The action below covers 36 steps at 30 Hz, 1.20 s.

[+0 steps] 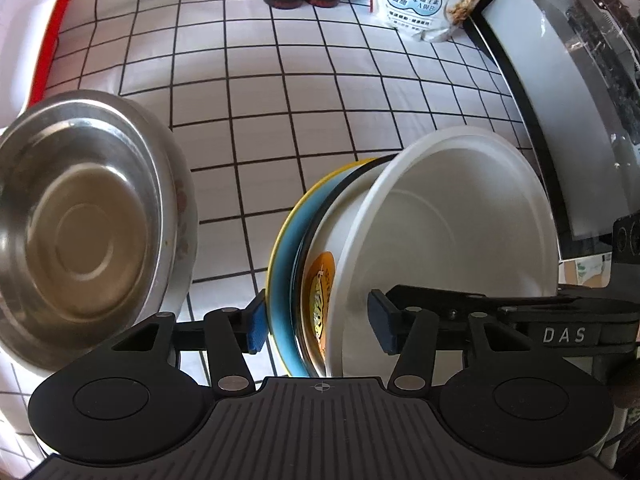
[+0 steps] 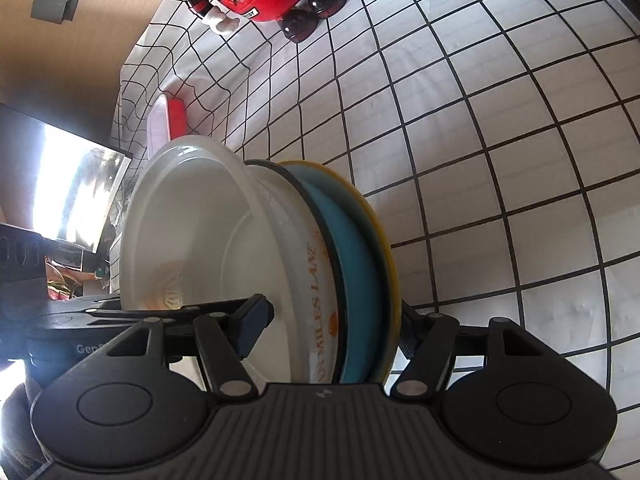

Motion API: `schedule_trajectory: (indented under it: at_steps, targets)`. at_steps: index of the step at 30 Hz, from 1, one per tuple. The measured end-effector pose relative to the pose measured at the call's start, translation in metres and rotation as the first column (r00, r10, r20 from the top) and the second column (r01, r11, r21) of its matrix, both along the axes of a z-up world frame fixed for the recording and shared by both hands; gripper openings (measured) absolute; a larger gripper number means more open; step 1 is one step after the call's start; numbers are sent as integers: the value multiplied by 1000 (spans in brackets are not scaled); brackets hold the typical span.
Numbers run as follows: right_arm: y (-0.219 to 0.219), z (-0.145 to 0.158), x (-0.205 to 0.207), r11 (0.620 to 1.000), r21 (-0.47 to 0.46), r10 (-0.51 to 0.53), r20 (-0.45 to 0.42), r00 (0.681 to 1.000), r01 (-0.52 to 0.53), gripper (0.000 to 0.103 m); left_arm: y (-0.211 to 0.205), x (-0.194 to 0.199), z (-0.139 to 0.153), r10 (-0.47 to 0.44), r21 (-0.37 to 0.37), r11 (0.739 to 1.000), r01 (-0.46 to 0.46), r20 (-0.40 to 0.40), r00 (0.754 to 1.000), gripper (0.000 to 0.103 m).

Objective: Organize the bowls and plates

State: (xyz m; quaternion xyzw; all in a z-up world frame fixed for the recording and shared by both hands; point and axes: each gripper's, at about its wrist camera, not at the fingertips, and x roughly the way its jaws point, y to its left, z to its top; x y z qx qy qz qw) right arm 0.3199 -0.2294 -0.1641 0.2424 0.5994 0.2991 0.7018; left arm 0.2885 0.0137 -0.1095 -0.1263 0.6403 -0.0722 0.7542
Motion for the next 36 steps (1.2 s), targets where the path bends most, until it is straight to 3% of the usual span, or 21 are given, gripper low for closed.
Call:
schedule_trajectory:
  at_steps: [4, 15, 20, 30, 36]
  targets:
    - [1, 1, 0, 1000, -13, 8, 16, 1000, -8, 67, 5, 0, -1, 19, -33, 999, -19, -7, 1000, 55]
    - [1, 1, 2, 1000, -16, 11, 2, 1000, -11, 67, 5, -1, 0, 24, -30, 999, -24, -6, 1000, 55]
    - [2, 5, -1, 993, -118, 4, 49, 999, 2, 67, 7, -3, 2, 20, -70, 997, -20, 8, 1000, 56]
    - [1, -1, 2, 1000, -19, 15, 8, 1000, -15, 65, 2, -2, -1, -1, -19, 1000, 1, 4, 1000, 54]
    - [6, 5, -1, 995, -102, 7, 46, 999, -2, 65, 6, -2, -1, 2, -36, 999, -2, 4, 1000, 55]
